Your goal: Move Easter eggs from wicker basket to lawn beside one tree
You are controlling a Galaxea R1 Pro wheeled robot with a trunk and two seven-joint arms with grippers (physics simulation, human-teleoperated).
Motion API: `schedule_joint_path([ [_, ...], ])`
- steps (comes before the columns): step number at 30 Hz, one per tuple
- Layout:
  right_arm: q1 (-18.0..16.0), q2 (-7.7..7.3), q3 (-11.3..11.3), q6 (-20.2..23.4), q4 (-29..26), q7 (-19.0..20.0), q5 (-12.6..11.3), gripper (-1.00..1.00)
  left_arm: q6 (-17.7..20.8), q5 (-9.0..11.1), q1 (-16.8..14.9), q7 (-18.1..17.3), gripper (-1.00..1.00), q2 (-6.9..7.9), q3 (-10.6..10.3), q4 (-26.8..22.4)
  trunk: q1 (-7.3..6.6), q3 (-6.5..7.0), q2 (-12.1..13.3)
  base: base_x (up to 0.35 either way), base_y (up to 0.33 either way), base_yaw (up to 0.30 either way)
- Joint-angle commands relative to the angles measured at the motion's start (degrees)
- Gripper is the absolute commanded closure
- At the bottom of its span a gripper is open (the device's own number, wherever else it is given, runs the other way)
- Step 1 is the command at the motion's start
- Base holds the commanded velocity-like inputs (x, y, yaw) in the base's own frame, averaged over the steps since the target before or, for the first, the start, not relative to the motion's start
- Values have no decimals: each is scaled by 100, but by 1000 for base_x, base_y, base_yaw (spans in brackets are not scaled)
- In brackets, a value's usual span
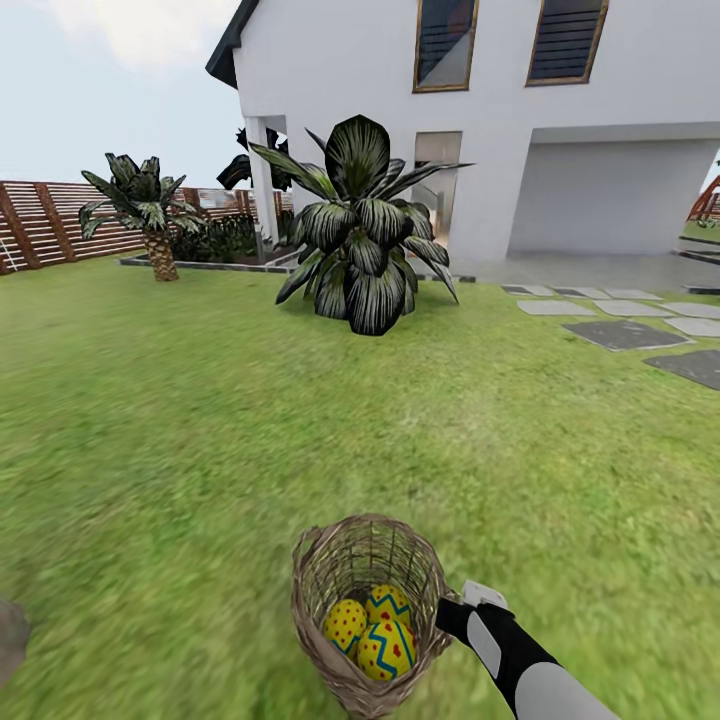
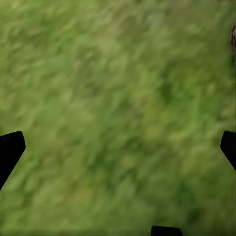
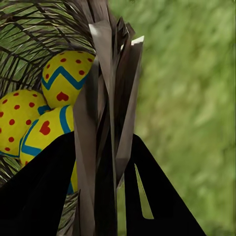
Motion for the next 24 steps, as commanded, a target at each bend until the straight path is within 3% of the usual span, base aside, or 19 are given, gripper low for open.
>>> schedule_joint_path([
  [1, -1, 2, -29, 21, -15, -4, -21, 100, 32, 5, 1, -26, -100, -1, 10, -5, -23, 14, 39, 0, 0, 0],
  [24, 23, -15, -27, -94, -125, 87, -19, 100, 17, 29, -5, 32, -100, -36, 18, 6, -528, 427, 962, 0, 0, 0],
])
